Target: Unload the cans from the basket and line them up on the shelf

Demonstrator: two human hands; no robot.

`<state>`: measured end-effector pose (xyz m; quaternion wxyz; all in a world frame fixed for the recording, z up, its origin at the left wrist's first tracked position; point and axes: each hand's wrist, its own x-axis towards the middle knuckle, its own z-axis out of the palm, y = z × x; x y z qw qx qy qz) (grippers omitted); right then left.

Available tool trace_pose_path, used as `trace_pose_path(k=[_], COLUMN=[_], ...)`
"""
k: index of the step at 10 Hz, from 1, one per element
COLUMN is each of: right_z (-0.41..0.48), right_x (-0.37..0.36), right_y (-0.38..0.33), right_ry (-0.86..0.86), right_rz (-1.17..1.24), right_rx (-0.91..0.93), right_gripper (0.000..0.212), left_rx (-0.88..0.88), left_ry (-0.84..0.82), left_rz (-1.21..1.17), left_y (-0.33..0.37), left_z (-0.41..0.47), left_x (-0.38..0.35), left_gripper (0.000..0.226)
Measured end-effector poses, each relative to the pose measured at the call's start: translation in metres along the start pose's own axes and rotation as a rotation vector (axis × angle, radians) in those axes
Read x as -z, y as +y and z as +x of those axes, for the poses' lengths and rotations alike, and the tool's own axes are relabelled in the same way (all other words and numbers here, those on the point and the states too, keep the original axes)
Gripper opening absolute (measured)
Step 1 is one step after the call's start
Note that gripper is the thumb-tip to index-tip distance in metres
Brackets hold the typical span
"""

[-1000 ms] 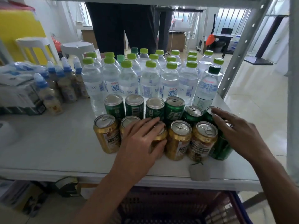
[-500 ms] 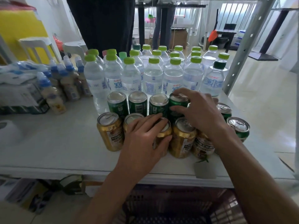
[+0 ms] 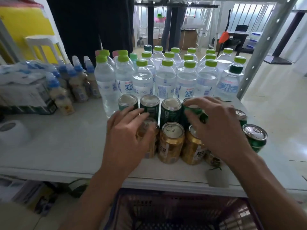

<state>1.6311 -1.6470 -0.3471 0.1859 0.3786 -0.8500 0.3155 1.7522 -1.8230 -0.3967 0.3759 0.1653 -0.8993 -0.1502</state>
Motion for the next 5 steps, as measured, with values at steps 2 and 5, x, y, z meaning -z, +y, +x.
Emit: trace_pose_path(k=[2,5], right_z=[-0.007,-0.014], right_x=[-0.030,-0.012], right_y=[-0.017,-0.031], right_ry=[0.015,-0.017], right_rz=[0.036,0.018], right_rx=[0.037,-0.143], right_gripper=[0.023,0.034], left_rx=[0.026,0.211], left_ry=[-0.094,-0.135], left_rz=[-0.066,-0.240], left_y=[0.007,0.028], left_z=[-0.006,-0.047], left_x=[0.012,0.050], left_gripper=[0.040,0.042])
